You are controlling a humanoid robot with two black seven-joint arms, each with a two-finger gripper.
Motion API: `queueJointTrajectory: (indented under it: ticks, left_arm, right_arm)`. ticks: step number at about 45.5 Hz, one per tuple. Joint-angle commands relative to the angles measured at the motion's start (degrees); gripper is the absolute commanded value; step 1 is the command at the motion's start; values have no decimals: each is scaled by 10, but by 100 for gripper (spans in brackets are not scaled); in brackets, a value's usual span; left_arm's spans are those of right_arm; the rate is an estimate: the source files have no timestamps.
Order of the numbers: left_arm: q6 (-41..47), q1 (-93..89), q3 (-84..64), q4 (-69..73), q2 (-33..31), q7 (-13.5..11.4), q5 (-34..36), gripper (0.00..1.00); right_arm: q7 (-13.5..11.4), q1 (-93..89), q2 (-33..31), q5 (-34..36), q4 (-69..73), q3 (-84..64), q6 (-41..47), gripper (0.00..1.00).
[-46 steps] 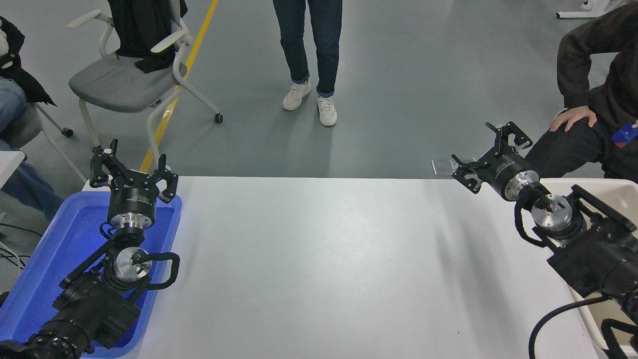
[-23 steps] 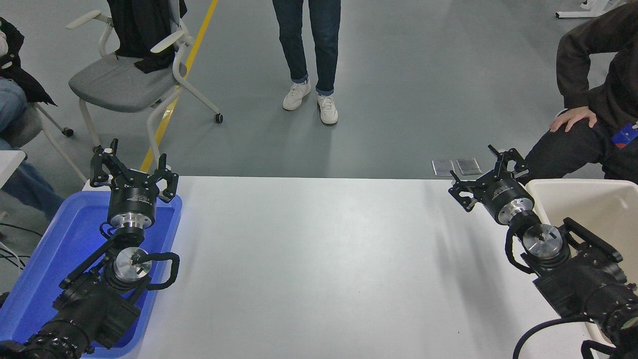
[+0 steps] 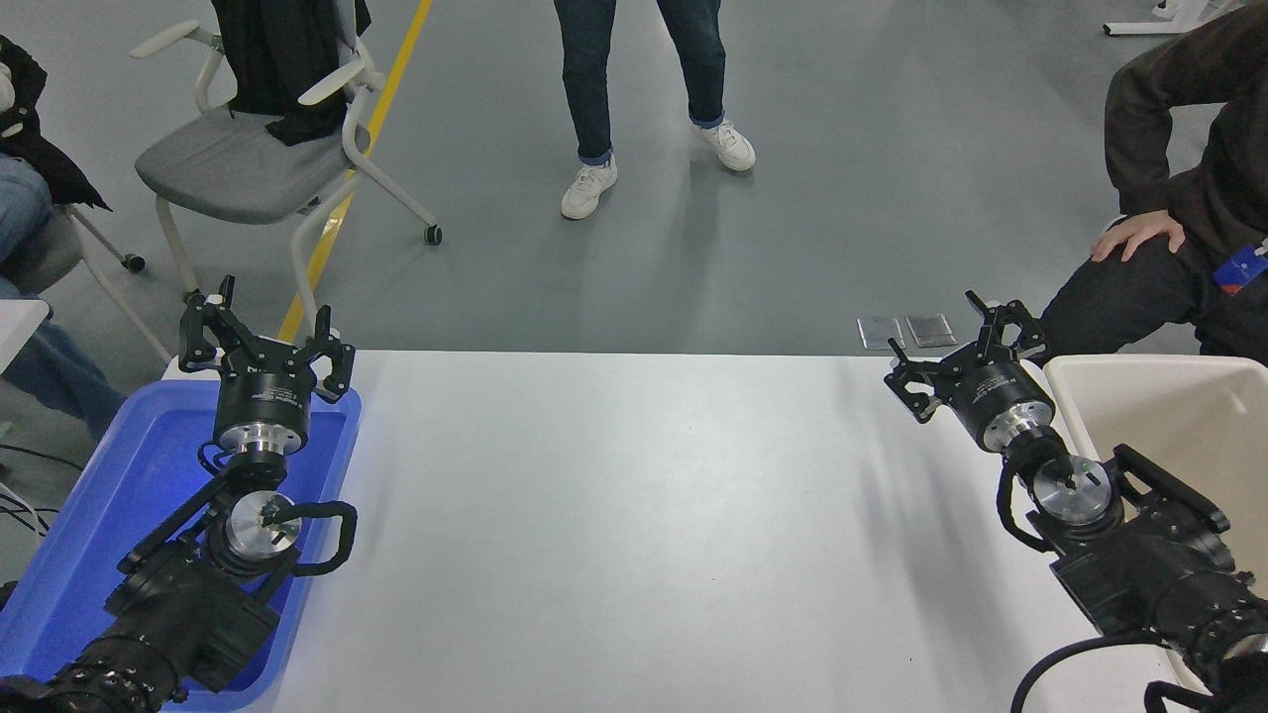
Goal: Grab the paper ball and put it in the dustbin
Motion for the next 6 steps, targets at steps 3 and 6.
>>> queueJointTrajectory:
  ticks: [3, 6]
  left_arm:
    - [0, 0, 0, -1, 0, 0, 0, 99]
    - [0, 0, 0, 0, 0, 0, 0, 99]
  right_arm:
    - [-3, -16, -4, 1, -1, 0, 27, 100]
    - [-3, -18, -9, 0, -1, -1, 30, 100]
